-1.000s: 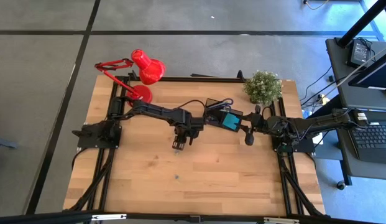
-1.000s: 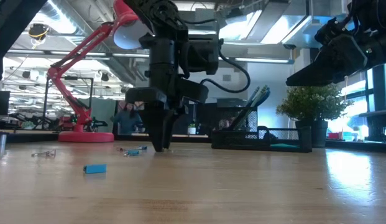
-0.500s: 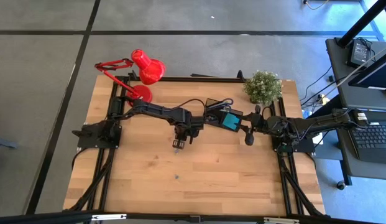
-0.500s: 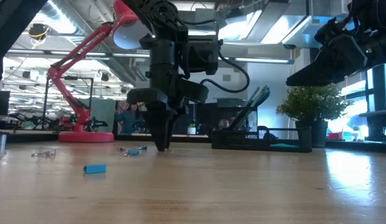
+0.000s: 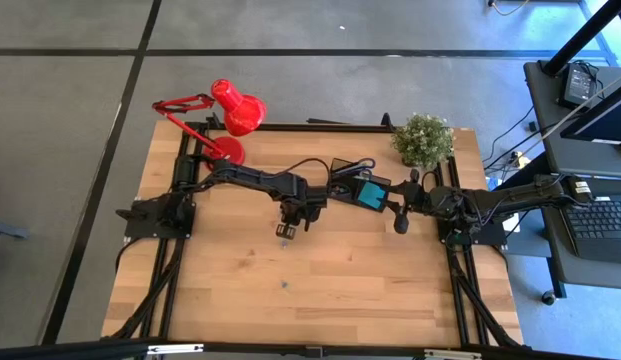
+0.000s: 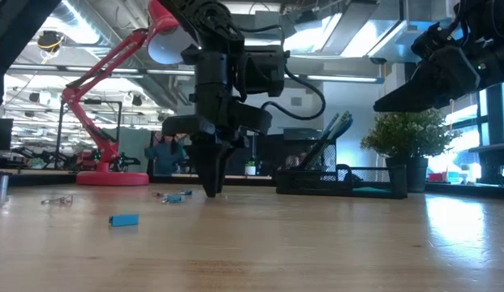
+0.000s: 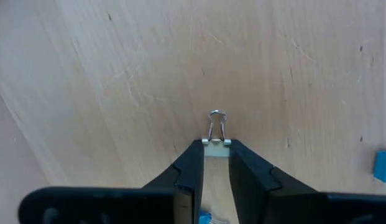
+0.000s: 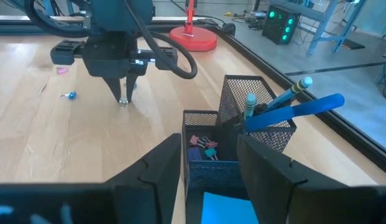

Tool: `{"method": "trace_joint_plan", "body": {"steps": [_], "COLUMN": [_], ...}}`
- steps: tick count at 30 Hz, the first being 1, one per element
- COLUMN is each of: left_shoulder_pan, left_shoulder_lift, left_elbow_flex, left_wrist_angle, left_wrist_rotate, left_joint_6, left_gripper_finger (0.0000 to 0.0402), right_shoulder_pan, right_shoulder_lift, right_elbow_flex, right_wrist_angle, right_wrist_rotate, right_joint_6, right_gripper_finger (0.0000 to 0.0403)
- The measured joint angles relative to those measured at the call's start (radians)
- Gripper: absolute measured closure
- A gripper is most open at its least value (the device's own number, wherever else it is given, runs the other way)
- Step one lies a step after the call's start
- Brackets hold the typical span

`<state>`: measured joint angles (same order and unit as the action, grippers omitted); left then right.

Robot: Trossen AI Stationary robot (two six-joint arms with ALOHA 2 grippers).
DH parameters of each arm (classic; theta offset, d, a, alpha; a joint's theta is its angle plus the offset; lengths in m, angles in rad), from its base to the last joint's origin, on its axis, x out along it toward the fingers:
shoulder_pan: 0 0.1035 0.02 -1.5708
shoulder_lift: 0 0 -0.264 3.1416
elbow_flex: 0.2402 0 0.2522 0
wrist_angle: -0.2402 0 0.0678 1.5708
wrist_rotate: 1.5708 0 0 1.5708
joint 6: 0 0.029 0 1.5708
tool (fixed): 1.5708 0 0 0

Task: Pick and place office supplies into organizer
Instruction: Put the yellow binder clip into the black desk organizer

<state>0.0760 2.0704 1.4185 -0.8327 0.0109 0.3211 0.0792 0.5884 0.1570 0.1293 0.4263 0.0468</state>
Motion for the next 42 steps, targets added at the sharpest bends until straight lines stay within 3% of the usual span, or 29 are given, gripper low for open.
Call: {"method": "trace_joint_plan", "body": {"steps": [10,22,42], "left_shoulder_pan": [0.021,0.058,0.098], "left_shoulder_lift": [-0.040,-0.038,-0.001], "left_elbow_flex": [0.041,0.053,0.053], "left_wrist_angle": [0.066,0.449,0.500], "left_wrist_rotate": [-0.049,-0.225,-0.175], "left_joint_6": [0.058,0.085,0.057], "left_gripper_finger": [0.0344,0.0343,0.0341], "right_shoulder_pan": [0.000,0.000,0.000], "right_shoulder_lift": [0.000,0.000,0.000], "right_elbow_flex": [0.000,0.000,0.000], "right_wrist_angle": [0.001,0.001,0.000], "right_wrist_rotate": [0.000,0.000,0.000], "right_joint_6": [-0.007,-0.003,0.001], "right_gripper_finger": [0.0241,0.0241,0.0241]}}
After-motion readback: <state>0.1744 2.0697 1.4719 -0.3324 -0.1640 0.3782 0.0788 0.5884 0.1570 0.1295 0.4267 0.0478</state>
